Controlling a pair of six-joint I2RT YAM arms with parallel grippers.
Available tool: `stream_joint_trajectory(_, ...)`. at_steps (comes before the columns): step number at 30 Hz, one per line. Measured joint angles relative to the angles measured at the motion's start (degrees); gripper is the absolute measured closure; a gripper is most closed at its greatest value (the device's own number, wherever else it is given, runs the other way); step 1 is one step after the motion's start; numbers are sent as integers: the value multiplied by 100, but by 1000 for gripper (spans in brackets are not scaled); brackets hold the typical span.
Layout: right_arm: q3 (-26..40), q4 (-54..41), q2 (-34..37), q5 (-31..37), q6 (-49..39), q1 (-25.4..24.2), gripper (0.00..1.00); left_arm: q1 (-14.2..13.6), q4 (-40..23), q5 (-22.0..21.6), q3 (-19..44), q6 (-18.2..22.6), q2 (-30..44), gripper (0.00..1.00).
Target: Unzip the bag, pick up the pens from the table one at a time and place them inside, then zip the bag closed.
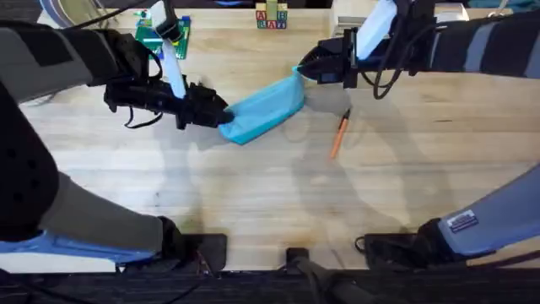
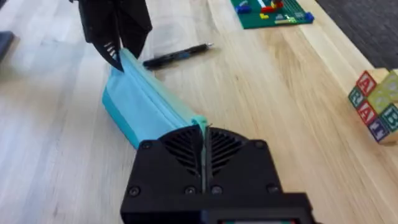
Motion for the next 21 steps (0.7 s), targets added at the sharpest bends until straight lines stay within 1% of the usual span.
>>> stream_joint_trajectory(16, 0, 2, -22, -24, 8, 554, 970, 0, 0, 0, 0, 0, 0, 959)
stream_joint_trajectory(21, 0, 5, -24, -27, 153, 738, 970, 0, 0, 1, 0, 0, 0, 959)
